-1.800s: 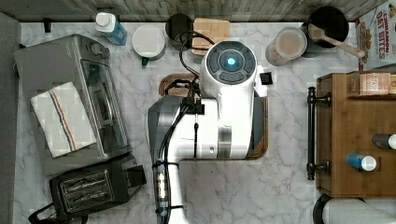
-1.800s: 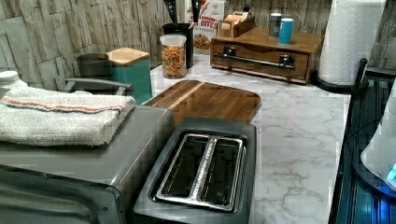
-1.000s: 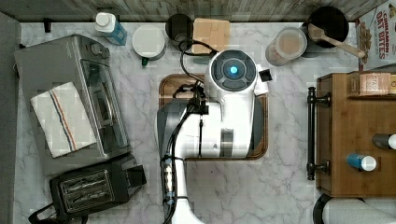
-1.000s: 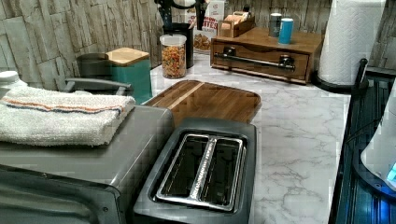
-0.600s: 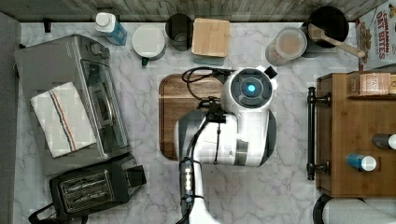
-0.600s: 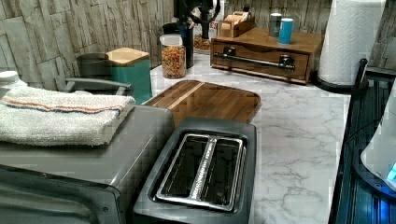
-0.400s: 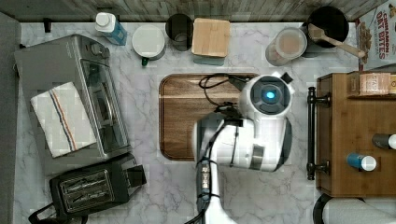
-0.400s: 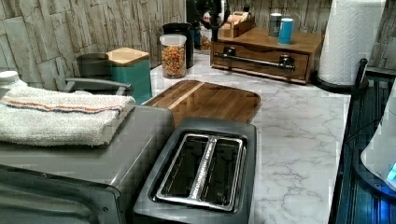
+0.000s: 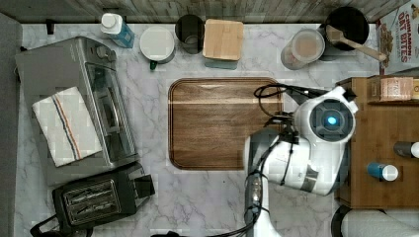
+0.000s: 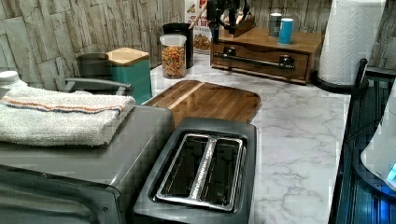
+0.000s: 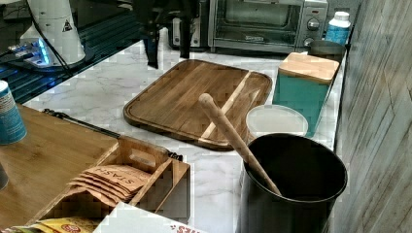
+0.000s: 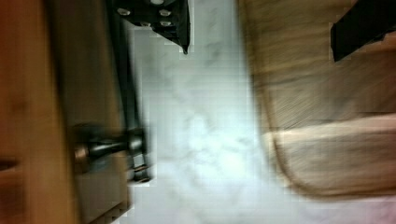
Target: Open the drawer.
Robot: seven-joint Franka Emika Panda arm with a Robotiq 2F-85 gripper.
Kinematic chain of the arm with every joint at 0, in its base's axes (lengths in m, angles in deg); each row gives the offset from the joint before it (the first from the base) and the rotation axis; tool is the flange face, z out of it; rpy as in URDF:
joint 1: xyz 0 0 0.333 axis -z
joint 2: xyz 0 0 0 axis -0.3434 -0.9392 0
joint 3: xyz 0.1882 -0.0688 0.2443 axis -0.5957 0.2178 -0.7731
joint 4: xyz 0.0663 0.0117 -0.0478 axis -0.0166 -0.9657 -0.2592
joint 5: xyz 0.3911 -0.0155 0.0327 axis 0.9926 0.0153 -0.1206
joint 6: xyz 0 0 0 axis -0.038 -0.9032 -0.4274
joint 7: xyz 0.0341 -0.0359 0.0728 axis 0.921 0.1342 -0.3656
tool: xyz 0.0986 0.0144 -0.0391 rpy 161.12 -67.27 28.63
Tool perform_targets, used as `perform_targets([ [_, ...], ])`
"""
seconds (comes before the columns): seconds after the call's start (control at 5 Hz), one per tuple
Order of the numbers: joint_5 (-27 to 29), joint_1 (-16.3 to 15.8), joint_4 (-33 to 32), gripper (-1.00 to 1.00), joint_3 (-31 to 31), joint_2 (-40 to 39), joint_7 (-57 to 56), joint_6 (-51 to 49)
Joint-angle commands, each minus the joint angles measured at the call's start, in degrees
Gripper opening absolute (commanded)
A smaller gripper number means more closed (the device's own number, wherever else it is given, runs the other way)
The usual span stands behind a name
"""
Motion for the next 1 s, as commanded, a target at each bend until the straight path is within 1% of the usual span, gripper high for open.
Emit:
perform_targets([
  [0.2, -1.8, 4.2, -0.32, 1.0, 1.59, -2.37, -9.46, 7.04],
  [0.4, 0.24, 5.06, -0.97, 1.0, 2.74, -4.07, -11.64, 9.58],
  [0.6, 2.89, 6.22, -2.23, 1.0, 2.37, -5.1, -13.29, 11.26],
  [0.8, -0.79, 5.72, -3.49, 1.0, 3.19, -6.58, -8.73, 13.83],
  [1.0, 1.42, 8.37, -4.38, 1.0, 1.9, -8.36, -12.11, 17.74],
])
